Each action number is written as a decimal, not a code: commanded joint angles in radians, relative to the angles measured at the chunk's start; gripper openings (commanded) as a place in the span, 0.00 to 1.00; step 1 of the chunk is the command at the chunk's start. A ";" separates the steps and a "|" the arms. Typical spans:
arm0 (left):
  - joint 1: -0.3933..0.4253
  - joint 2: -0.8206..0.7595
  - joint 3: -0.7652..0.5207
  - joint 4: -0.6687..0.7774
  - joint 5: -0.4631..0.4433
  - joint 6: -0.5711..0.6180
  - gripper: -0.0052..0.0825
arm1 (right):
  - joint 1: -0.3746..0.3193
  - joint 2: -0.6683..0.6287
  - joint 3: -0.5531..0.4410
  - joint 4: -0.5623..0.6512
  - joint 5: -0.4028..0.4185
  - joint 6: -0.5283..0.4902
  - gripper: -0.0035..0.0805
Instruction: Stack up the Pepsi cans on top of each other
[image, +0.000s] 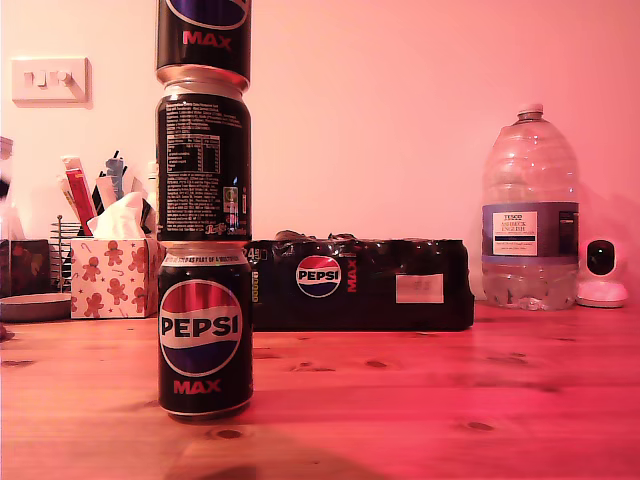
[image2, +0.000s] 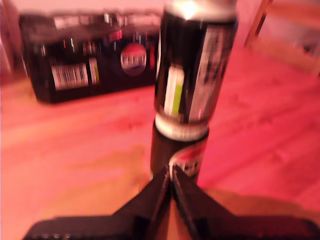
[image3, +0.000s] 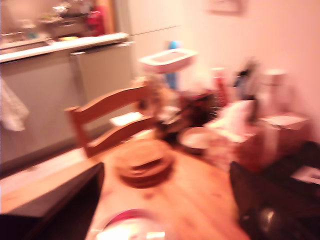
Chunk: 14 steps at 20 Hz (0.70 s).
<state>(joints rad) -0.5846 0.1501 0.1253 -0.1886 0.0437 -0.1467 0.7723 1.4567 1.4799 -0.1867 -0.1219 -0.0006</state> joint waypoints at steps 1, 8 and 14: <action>-0.001 -0.008 -0.015 0.032 0.000 0.009 0.03 | -0.024 -0.027 0.023 -0.055 0.005 0.002 0.27; 0.038 -0.008 -0.015 0.062 -0.083 0.024 0.03 | -0.159 -0.029 0.031 -0.236 0.074 -0.084 0.03; 0.122 -0.008 -0.015 0.064 -0.086 0.023 0.03 | -0.293 -0.095 -0.055 -0.236 0.083 -0.086 0.03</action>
<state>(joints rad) -0.4709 0.1501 0.1253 -0.1345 -0.0399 -0.1276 0.4770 1.4036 1.4696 -0.4305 -0.0402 -0.0807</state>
